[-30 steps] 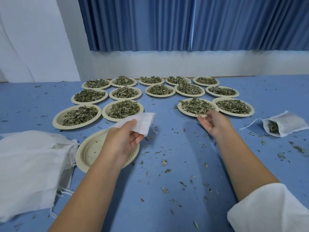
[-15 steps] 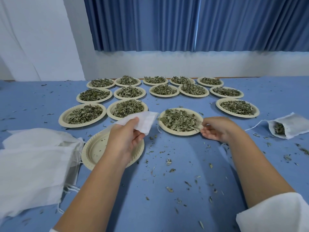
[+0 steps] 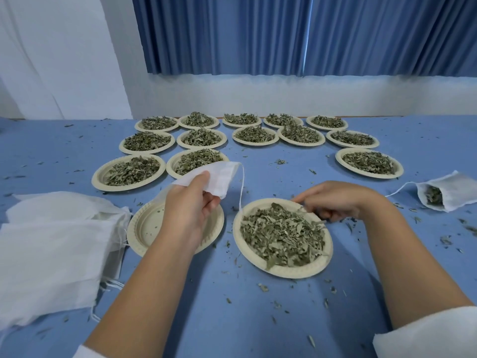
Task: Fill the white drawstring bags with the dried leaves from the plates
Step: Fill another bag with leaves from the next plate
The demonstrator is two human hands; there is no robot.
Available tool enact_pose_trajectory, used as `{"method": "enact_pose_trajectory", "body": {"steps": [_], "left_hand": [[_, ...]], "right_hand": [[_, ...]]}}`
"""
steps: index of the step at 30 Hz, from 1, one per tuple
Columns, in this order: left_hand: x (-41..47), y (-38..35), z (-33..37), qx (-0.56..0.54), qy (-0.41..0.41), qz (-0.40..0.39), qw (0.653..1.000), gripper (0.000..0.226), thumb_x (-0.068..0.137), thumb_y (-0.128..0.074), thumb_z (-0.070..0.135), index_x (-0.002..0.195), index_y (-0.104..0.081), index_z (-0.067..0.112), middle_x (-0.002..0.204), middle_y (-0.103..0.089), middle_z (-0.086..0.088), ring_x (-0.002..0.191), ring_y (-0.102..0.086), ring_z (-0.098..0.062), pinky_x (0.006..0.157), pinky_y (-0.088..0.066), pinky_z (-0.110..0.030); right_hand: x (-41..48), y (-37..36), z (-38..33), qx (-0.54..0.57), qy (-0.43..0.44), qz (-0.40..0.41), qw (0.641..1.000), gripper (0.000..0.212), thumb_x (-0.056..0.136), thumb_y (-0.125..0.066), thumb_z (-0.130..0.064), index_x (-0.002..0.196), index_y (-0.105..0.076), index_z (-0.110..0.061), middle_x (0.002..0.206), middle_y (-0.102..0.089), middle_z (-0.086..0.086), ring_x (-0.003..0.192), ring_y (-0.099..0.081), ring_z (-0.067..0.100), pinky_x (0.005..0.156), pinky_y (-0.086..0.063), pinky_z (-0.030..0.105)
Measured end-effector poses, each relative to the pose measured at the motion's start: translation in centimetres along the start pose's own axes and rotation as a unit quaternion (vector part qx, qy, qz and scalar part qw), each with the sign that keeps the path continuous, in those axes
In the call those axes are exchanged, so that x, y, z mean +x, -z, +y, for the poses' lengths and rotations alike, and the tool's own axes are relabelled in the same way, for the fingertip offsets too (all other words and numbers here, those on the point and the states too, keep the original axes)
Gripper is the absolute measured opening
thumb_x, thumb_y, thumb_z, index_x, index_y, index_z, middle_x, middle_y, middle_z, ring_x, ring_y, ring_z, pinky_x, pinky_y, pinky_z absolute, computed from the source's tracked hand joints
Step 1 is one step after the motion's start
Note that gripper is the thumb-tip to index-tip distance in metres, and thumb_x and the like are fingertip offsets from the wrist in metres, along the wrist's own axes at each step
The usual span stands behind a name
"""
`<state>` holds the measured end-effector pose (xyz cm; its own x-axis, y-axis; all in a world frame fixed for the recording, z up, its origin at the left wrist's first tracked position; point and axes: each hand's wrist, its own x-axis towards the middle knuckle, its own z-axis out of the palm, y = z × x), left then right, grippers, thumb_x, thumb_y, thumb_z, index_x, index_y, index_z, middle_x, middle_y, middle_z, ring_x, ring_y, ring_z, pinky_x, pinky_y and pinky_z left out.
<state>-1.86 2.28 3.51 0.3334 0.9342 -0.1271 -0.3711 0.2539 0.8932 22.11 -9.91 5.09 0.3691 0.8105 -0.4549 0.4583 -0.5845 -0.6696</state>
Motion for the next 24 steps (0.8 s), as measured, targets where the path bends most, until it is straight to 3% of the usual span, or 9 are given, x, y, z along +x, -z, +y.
{"method": "enact_pose_trajectory", "body": {"steps": [3,5,7,10,12,15,18,21,24], "left_hand": [[-0.3,-0.2,0.2,-0.022,-0.04,-0.007,0.999,0.01,0.095,-0.06,0.015,0.09,-0.069,0.017,0.078,-0.074,0.003,0.066,-0.068,-0.009,0.054,-0.053,-0.02],[-0.5,-0.3,0.5,-0.043,-0.064,-0.021,0.997,0.01,0.096,-0.059,0.016,0.093,-0.069,0.019,0.081,-0.075,0.006,0.071,-0.07,-0.007,0.055,-0.053,-0.02],[-0.7,-0.4,0.5,-0.054,-0.07,-0.039,0.995,0.011,0.097,-0.058,0.016,0.097,-0.068,0.021,0.085,-0.076,0.007,0.076,-0.072,-0.007,0.058,-0.054,-0.02],[-1.1,-0.8,0.0,-0.05,-0.056,-0.063,0.995,0.013,0.098,-0.056,0.015,0.1,-0.067,0.021,0.089,-0.076,0.007,0.081,-0.072,-0.008,0.06,-0.055,-0.02],[-1.4,-1.3,-0.4,-0.036,-0.05,-0.078,0.995,0.014,0.098,-0.055,0.014,0.099,-0.068,0.019,0.087,-0.076,0.006,0.079,-0.072,-0.007,0.06,-0.054,-0.019],[-1.5,-1.8,-1.1,0.02,-0.042,-0.09,0.995,0.014,0.098,-0.056,0.015,0.1,-0.07,0.016,0.092,-0.076,0.002,0.083,-0.072,-0.009,0.064,-0.054,-0.019],[-1.4,-1.8,-1.4,0.039,0.007,-0.068,0.997,0.01,0.094,-0.063,0.021,0.102,-0.066,0.016,0.098,-0.075,0.003,0.09,-0.07,-0.009,0.068,-0.051,-0.02],[-1.0,-1.4,-1.0,0.006,0.049,0.024,0.998,0.035,0.086,-0.073,0.028,0.113,-0.057,0.013,0.105,-0.066,0.001,0.093,-0.067,-0.007,0.076,-0.056,-0.024],[-0.8,-1.0,-0.3,-0.01,0.037,0.058,0.998,0.044,0.086,-0.072,0.034,0.12,-0.053,0.013,0.108,-0.061,0.0,0.094,-0.063,-0.008,0.078,-0.055,-0.027]], "right_hand": [[-0.2,-0.1,-0.1,-0.014,0.03,0.033,0.999,0.017,0.092,-0.065,-0.027,0.106,-0.071,-0.034,0.059,-0.058,-0.007,0.044,-0.043,0.006,0.044,-0.033,0.021],[0.0,-0.4,-0.5,0.027,0.068,0.123,0.99,0.013,0.092,-0.065,-0.029,0.103,-0.072,-0.03,0.078,-0.063,-0.003,0.053,-0.045,0.009,0.044,-0.035,0.02],[0.1,-1.0,-1.4,0.083,0.108,0.193,0.972,0.012,0.091,-0.065,-0.031,0.092,-0.076,-0.025,0.08,-0.06,-0.001,0.056,-0.042,0.012,0.045,-0.033,0.022],[-0.3,-3.4,-3.8,0.175,0.163,0.174,0.955,0.023,0.09,-0.064,-0.042,0.083,-0.079,-0.026,0.068,-0.06,-0.008,0.051,-0.047,0.008,0.045,-0.037,0.021],[-0.6,-5.4,-5.4,0.218,0.187,0.135,0.948,0.026,0.088,-0.064,-0.05,0.092,-0.077,-0.028,0.079,-0.07,-0.011,0.059,-0.06,0.003,0.049,-0.043,0.018],[-0.6,-7.8,-6.8,0.279,0.238,0.099,0.925,0.02,0.091,-0.066,-0.04,0.106,-0.071,-0.029,0.096,-0.075,-0.007,0.08,-0.069,0.005,0.048,-0.044,0.016],[-0.5,-8.2,-7.0,0.31,0.277,0.199,0.887,0.019,0.094,-0.065,-0.02,0.108,-0.063,-0.033,0.082,-0.07,-0.01,0.068,-0.062,-0.003,0.051,-0.043,0.012],[-0.5,-7.6,-6.9,0.185,0.354,0.355,0.846,0.018,0.096,-0.059,-0.011,0.1,-0.062,-0.029,0.081,-0.053,-0.01,0.067,-0.05,-0.003,0.062,-0.039,0.011],[-0.7,-7.6,-6.6,0.01,0.405,0.416,0.814,0.021,0.096,-0.053,-0.007,0.093,-0.07,-0.019,0.09,-0.052,-0.001,0.088,-0.053,0.015,0.067,-0.04,0.027]]}}
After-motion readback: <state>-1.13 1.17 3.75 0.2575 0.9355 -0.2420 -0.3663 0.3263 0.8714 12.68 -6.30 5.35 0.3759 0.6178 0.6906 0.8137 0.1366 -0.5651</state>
